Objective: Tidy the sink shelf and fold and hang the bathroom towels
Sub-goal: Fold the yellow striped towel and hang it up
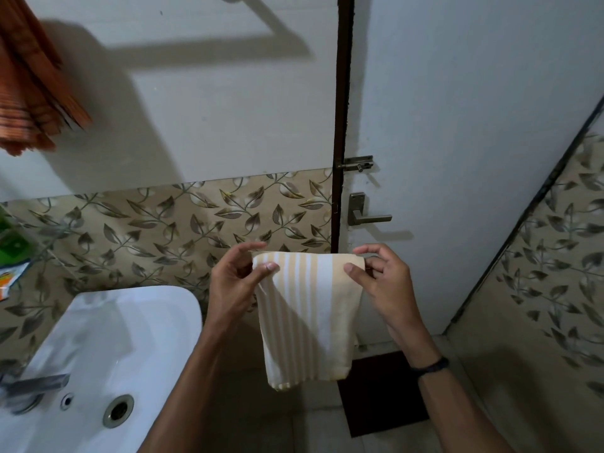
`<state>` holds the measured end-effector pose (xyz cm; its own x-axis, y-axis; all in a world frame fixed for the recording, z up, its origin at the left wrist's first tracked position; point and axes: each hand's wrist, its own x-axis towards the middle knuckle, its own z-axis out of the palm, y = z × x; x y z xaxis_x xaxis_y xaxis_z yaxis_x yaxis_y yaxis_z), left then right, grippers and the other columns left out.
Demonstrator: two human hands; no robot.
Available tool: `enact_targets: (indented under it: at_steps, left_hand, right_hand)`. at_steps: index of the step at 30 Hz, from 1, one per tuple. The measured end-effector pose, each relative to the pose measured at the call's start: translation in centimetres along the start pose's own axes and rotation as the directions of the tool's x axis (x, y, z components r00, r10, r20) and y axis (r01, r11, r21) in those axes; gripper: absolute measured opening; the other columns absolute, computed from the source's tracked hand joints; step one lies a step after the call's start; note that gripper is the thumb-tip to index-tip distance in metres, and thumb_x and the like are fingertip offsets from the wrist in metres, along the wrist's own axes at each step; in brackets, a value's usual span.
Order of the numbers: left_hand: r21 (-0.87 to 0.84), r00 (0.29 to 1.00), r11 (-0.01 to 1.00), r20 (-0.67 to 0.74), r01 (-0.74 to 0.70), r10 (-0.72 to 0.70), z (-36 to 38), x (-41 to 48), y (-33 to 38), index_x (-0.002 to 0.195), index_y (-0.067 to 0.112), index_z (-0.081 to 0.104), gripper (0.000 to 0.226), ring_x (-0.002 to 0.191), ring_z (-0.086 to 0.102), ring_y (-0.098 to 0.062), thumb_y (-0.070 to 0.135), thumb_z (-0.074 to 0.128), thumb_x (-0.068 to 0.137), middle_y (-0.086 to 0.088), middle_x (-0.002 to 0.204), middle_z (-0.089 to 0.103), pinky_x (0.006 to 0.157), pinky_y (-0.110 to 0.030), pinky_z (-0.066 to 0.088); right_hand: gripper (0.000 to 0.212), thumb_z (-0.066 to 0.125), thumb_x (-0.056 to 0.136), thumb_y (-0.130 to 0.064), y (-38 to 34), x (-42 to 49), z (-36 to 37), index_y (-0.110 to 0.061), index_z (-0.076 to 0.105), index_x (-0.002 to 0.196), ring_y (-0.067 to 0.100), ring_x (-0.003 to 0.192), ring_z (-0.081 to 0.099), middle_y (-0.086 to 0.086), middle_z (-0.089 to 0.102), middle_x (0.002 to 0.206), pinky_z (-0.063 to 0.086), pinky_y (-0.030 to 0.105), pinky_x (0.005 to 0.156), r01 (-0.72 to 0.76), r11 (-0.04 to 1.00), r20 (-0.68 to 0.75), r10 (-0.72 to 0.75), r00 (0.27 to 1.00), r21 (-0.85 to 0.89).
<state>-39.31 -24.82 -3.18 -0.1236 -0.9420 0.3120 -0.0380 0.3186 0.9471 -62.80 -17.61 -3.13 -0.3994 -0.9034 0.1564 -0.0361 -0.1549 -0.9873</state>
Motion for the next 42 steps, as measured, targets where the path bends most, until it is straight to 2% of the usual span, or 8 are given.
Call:
enact_targets:
  at_steps: [3, 8, 15, 20, 25, 30, 38, 42]
  left_hand:
    - [0.029, 0.999, 0.999, -0.025, -0.046, 0.047, -0.6, 0.8, 0.6, 0.118, 0.011, 0.067, 0.037, 0.09, 0.071, -0.015, 0.004, 0.079, 0.083, -0.004, 0.097, 0.074, 0.073, -0.025, 0.057]
    - [0.027, 0.955, 0.995, 0.285, -0.099, 0.087, -2.0, 1.8, 1.6, 0.136, 0.036, 0.044, 0.079, 0.122, 0.061, -0.024, -0.014, 0.073, 0.083, -0.01, 0.134, 0.058, 0.096, -0.04, 0.057]
    - [0.144, 0.978, 0.968, 0.042, -0.207, 0.203, -1.4, 3.8, 3.3, 0.12, 0.039, 0.061, 0.057, 0.101, 0.07, -0.022, -0.004, 0.075, 0.085, -0.005, 0.107, 0.072, 0.086, -0.046, 0.06]
    - [-0.073, 0.978, 0.981, -0.117, -0.179, 0.17, -0.6, 4.8, 4.9, 0.114, 0.01, 0.066, 0.039, 0.09, 0.07, -0.026, -0.007, 0.077, 0.081, -0.015, 0.099, 0.073, 0.081, -0.037, 0.057]
    - [-0.16, 0.952, 0.951, -0.205, -0.264, 0.229, -0.3, 6.8, 7.7, 0.11, 0.013, 0.065, 0.039, 0.089, 0.07, -0.025, -0.008, 0.078, 0.08, -0.015, 0.099, 0.073, 0.08, -0.031, 0.057]
    - [-0.271, 0.939, 0.923, -0.283, -0.274, 0.196, -0.5, 9.3, 11.0, 0.103, 0.023, 0.057, 0.044, 0.086, 0.07, -0.019, -0.008, 0.078, 0.079, -0.006, 0.1, 0.071, 0.073, -0.027, 0.056]
    - [-0.196, 0.922, 0.921, -0.267, -0.336, 0.279, -2.0, 11.9, 14.7, 0.116, 0.007, 0.07, 0.037, 0.093, 0.069, -0.013, -0.008, 0.075, 0.083, 0.003, 0.103, 0.077, 0.09, -0.026, 0.057]
    - [-0.077, 0.919, 0.934, -0.223, -0.348, 0.324, -3.6, 13.2, 15.7, 0.117, 0.013, 0.073, 0.037, 0.1, 0.07, -0.018, -0.006, 0.074, 0.085, -0.006, 0.109, 0.077, 0.092, -0.028, 0.056]
  right_hand:
    - [0.033, 0.078, 0.08, 0.003, -0.9, 0.4, -0.1, -0.014, 0.068, 0.106, 0.021, 0.093, 0.074, 0.006, 0.077, 0.097, 0.059, 0.029, 0.075, -0.005, 0.996, 0.067, -0.001, 0.998, 0.085]
    - [0.042, 0.077, 0.076, 0.012, -2.4, 1.3, -0.3, -0.015, 0.069, 0.107, 0.011, 0.095, 0.07, -0.004, 0.072, 0.102, 0.057, 0.024, 0.078, 0.07, 0.995, 0.129, -0.08, 0.988, 0.077]
    - [0.042, 0.081, 0.074, 0.006, -4.6, 3.4, -0.1, -0.022, 0.071, 0.102, 0.015, 0.091, 0.069, 0.001, 0.072, 0.099, 0.057, 0.027, 0.082, 0.226, 0.968, 0.025, -0.224, 0.974, -0.107]
    - [0.039, 0.076, 0.082, 0.003, -6.5, 4.5, 0.6, -0.024, 0.07, 0.11, 0.007, 0.089, 0.068, -0.008, 0.071, 0.097, 0.057, 0.025, 0.085, 0.293, 0.942, 0.007, -0.296, 0.955, -0.166]
    - [0.044, 0.069, 0.089, 0.001, -9.7, 6.6, 1.4, -0.024, 0.066, 0.125, 0.004, 0.095, 0.066, -0.012, 0.069, 0.111, 0.055, 0.021, 0.087, 0.403, 0.887, 0.027, -0.408, 0.913, -0.226]
    - [0.057, 0.069, 0.085, 0.011, -13.8, 8.9, 0.8, -0.025, 0.063, 0.128, 0.016, 0.096, 0.072, 0.005, 0.067, 0.116, 0.059, 0.031, 0.088, 0.239, 0.971, 0.28, -0.23, 0.932, 0.005]
    - [0.043, 0.076, 0.081, 0.005, -17.6, 10.8, 3.0, -0.022, 0.073, 0.115, 0.009, 0.089, 0.073, -0.001, 0.076, 0.096, 0.06, 0.029, 0.082, 0.368, 0.927, 0.157, -0.353, 0.922, -0.077]
    - [0.047, 0.076, 0.082, 0.001, -19.0, 12.1, 4.2, -0.033, 0.072, 0.114, 0.017, 0.109, 0.068, -0.005, 0.073, 0.113, 0.056, 0.041, 0.098, 0.441, 0.896, 0.179, -0.426, 0.887, -0.055]
